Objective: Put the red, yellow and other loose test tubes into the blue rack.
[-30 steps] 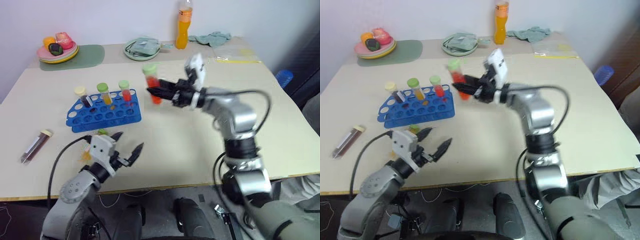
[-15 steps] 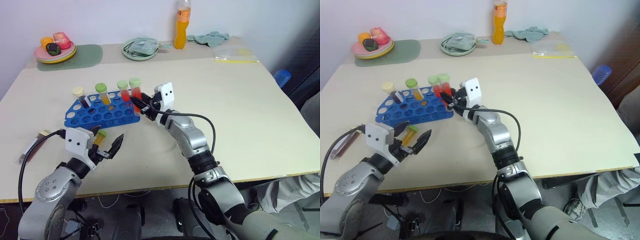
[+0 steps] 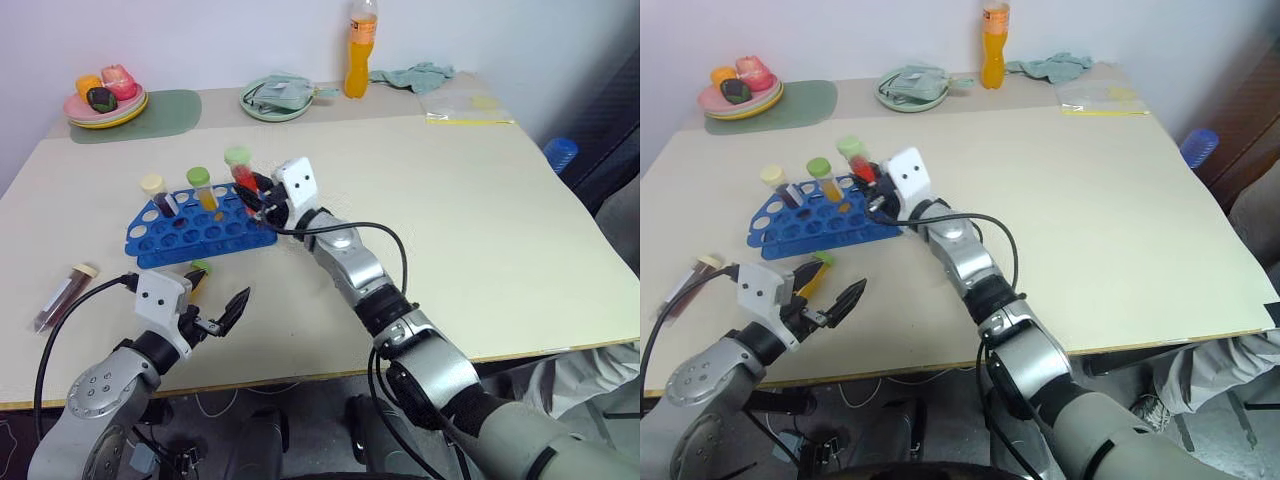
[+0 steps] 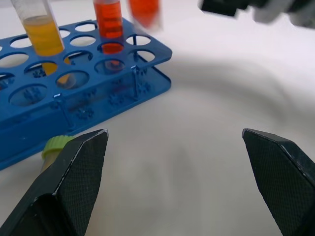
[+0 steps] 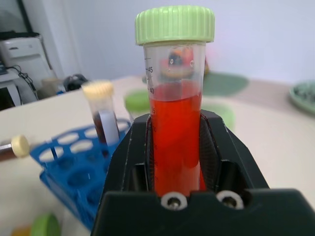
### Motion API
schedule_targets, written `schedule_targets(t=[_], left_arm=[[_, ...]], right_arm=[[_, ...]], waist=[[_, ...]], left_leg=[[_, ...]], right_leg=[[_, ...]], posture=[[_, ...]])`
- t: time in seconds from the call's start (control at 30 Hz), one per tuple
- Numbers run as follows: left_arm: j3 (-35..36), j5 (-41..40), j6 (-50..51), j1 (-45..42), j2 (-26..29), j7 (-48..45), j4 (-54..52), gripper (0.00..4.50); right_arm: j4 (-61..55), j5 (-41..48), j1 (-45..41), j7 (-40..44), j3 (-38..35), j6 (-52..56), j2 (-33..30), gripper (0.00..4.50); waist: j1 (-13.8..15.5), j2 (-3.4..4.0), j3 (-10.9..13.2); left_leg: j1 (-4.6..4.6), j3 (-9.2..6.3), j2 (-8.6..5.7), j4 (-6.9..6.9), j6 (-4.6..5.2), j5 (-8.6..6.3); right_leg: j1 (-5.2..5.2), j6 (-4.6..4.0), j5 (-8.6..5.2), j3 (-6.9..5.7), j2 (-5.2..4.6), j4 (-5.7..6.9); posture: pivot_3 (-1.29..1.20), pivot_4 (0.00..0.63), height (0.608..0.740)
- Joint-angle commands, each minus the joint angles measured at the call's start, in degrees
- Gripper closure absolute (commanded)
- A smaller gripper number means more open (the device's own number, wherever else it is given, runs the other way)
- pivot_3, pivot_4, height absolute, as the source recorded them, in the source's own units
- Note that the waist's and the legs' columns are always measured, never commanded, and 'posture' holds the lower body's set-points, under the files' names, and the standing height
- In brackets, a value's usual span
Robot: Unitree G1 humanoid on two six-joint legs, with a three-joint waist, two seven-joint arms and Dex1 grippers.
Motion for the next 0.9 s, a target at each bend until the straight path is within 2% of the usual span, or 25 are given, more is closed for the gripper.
schedule_targets(t=[0.03, 0.6, 0.9], left_arm=[[0.5, 0.7, -2.4, 1.0, -0.2, -0.8, 0.0, 0.00], [1.1, 1.8, -9.1, 3.9, -0.7, -3.9, 5.1, 0.00], [1.4, 1.4, -8.4, 2.5, -0.5, -3.6, 5.2, 0.00]], right_arm=[[2.2, -0.1, -2.0, 0.1, 0.1, -3.5, 8.1, 3.74], [11.5, 0.0, -4.6, 2.8, 0.0, -4.3, 10.1, 3.74], [16.7, -1.8, -6.9, -2.3, -1.0, -7.8, 10.9, 3.74]], waist=[[0.0, 0.00, 0.0], [-0.2, 0.01, 0.0], [0.1, 0.01, 0.0]], left_leg=[[0.00, 0.01, -0.01, 0.00, 0.00, 0.00], [0.02, 0.01, 0.00, 0.00, 0.00, 0.00], [0.02, 0.01, -0.02, 0.00, 0.00, 0.00]], right_leg=[[0.01, 0.00, 0.00, 0.00, -0.02, -0.02], [0.02, 0.00, 0.00, 0.00, -0.02, -0.01], [0.02, 0.00, 0.00, 0.00, -0.04, 0.00]], posture=[[0.00, 0.150, 0.740], [0.00, 0.150, 0.740], [0.00, 0.150, 0.740]])
